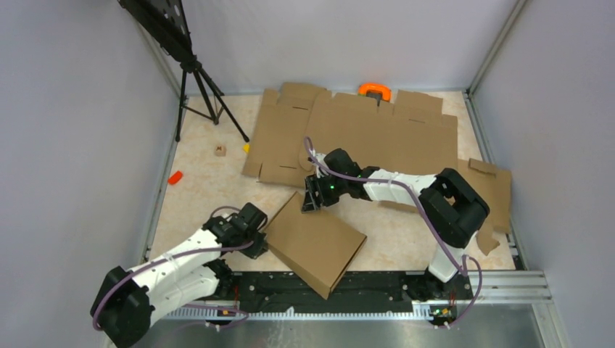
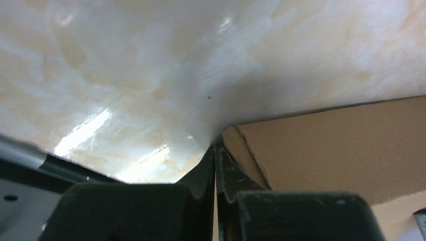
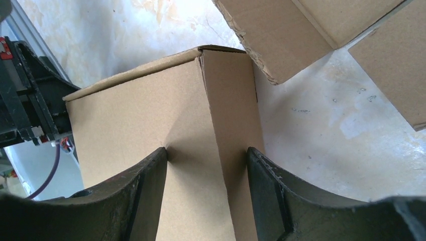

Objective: Fold the paper box

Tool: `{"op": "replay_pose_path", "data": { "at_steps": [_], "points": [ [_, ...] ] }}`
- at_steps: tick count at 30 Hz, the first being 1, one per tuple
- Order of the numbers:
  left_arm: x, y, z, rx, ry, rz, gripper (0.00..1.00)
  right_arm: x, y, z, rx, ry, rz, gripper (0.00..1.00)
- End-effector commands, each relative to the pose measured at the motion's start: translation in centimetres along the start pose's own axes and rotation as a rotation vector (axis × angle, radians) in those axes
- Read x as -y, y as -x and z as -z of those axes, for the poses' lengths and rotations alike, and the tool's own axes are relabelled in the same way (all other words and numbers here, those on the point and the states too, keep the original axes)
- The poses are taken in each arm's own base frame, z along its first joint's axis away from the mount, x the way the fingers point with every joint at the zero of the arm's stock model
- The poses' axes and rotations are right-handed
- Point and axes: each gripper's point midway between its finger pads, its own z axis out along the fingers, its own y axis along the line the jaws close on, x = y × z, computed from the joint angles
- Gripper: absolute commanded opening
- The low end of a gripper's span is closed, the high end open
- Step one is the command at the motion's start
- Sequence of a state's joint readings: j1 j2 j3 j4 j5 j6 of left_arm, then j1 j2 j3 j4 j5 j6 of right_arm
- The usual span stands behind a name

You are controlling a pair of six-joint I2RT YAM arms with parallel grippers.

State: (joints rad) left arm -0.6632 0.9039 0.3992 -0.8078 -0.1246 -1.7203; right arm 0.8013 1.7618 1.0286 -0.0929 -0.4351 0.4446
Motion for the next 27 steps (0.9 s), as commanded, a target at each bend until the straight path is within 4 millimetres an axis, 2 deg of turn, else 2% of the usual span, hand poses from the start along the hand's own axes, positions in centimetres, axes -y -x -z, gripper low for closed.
{"op": "replay_pose_path", "data": {
  "at_steps": [1, 4, 7, 12, 15, 18, 22, 27],
  "points": [
    [7.1, 0.4, 0.4, 0.049, -0.341, -0.077, 0.00, -1.2, -5.1, -1.0, -0.188, 0.073, -0.014, 0.57],
    [9.6, -0.5, 1.3, 0.020, -0.530, -0.123, 0.00, -1.8, -5.7, -1.3, -0.215, 0.115, -0.016, 0.56],
    [10.6, -0.2, 2.2, 0.049, -0.606, -0.174, 0.00, -1.8, -6.1, -1.2, -0.232, 0.101, 0.002, 0.56],
    [9.6, 0.2, 2.1, 0.074, -0.475, -0.235, 0.00, -1.3, -5.7, -0.9, -0.221, 0.053, 0.009, 0.56],
    [8.5, 0.7, 2.2, 0.096, -0.368, -0.281, 0.00, 0.6, -4.9, -0.3, -0.195, -0.072, 0.014, 0.64],
    [7.0, 1.5, 2.8, 0.123, -0.250, -0.325, 0.00, 2.2, -3.7, 1.4, -0.149, -0.196, 0.042, 0.76],
    [5.5, 2.5, 4.5, 0.153, -0.173, -0.388, 0.00, 2.6, -2.4, 4.8, -0.098, -0.293, 0.086, 0.82],
    [6.1, 1.9, 7.1, 0.121, -0.275, -0.503, 0.00, 1.6, -0.7, 8.6, -0.020, -0.344, 0.142, 0.88]
  ]
}}
